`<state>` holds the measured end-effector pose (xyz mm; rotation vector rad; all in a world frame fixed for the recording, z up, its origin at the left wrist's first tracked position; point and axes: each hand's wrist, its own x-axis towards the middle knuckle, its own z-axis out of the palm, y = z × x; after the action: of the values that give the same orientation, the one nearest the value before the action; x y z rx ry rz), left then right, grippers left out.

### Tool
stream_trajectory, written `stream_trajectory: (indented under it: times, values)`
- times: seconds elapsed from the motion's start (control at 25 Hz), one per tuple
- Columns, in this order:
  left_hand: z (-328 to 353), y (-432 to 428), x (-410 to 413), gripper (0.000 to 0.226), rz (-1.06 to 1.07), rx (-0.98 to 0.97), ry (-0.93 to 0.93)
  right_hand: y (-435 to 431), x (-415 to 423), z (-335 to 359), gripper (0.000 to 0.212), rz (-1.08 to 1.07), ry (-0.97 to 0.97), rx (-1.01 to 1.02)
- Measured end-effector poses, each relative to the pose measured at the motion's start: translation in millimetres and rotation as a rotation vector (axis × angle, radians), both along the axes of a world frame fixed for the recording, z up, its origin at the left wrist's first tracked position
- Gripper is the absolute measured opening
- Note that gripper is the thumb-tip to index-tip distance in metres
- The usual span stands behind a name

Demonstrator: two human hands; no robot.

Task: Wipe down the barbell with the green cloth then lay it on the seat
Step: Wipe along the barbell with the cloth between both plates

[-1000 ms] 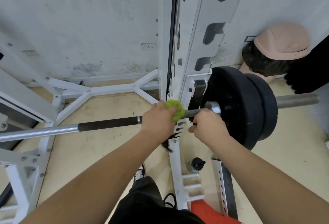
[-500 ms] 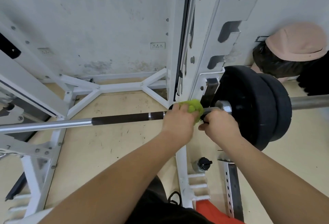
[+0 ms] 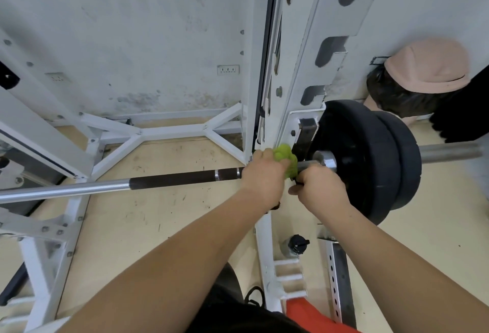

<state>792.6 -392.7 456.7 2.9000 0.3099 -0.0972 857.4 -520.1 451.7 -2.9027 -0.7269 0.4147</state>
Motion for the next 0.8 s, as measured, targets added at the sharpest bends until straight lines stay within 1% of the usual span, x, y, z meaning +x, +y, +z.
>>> stream_trajectory:
  times: [0.08,0.16,0.24,0.32,0.44,0.48,0.56,0.6,0.68,0.76,0.8]
  values:
    - [-5,33,-22,0.054,0.061,0.048,0.065,-1,0,-2,0.032,0.013,0.01,-0.008]
    - [-8,60,-40,0.046,0.188,0.123,0.12,-2,1,-1,0.036,0.004,0.009,0.003]
    - [-7,58,-37,0.041,0.252,0.141,0.115,-2,1,0,0.039,0.0,0.006,0.003]
    - [-9,33,-19,0.045,0.192,0.082,0.075,0,-1,1,0.04,0.0,0.005,0.001]
    - [-12,-4,-1,0.055,0.046,-0.013,-0.009,1,-2,2,0.027,0.017,-0.021,-0.011]
    - [-10,-1,-3,0.057,0.033,-0.011,-0.014,1,-2,3,0.026,0.023,-0.021,-0.016]
    - [-8,22,-25,0.056,0.038,0.055,0.019,0,-1,3,0.031,0.028,-0.012,-0.025]
    - [-11,38,-40,0.052,0.076,0.079,0.024,0,0,4,0.034,0.025,-0.004,-0.026]
    - [-21,67,-71,0.049,0.221,0.157,-0.016,-1,0,3,0.036,0.017,0.01,-0.018]
    - [-26,65,-78,0.051,0.312,0.182,-0.03,-2,1,3,0.034,0.005,0.021,-0.021]
    - [-27,52,-71,0.052,0.308,0.171,-0.01,-1,0,4,0.034,0.009,0.024,-0.029]
